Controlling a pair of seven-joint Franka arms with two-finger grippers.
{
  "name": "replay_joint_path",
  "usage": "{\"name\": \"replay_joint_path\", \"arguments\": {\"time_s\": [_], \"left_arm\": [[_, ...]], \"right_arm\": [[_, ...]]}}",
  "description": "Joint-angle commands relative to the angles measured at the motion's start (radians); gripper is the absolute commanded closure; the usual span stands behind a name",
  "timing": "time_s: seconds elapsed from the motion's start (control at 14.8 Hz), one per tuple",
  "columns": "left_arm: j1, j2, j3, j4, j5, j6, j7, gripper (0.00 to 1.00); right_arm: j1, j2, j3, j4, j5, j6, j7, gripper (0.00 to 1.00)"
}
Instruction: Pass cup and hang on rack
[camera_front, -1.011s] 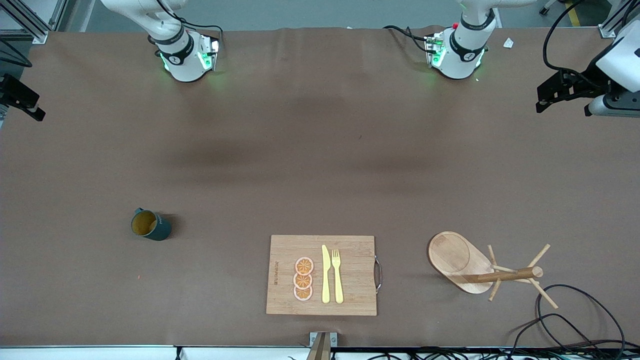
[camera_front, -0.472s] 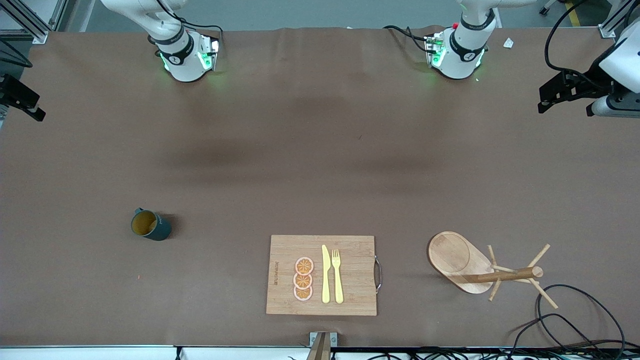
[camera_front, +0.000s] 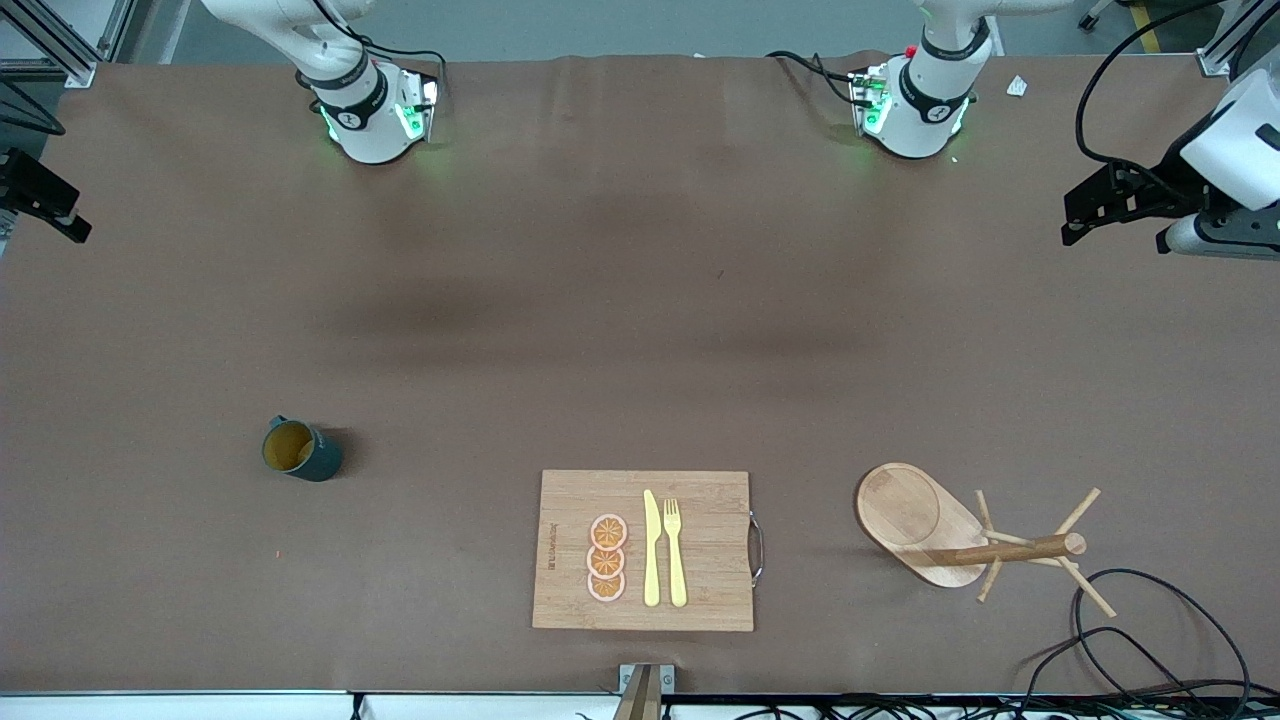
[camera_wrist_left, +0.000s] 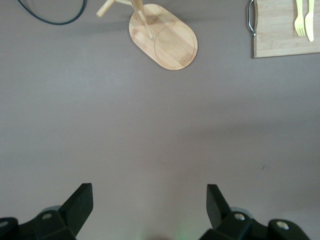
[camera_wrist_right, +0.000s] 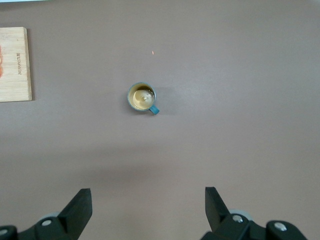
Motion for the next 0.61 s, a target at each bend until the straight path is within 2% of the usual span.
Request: {"name": "replay_joint_path", "arguments": {"time_s": [0.0, 0.54], "left_arm": [[0.001, 0.018, 0.001, 0.022, -0.019, 0.013, -0.004, 0.0], [-0.004, 0.049, 0.001, 0.025, -0.019, 0.071, -0.006, 0.0]], "right_arm": [[0.009, -0.014, -0.001, -0.02, -0.012, 0.011, 0.021, 0.0], [0.008, 0.0, -0.003, -0.014, -0.012, 0.016, 0.015, 0.0]]}}
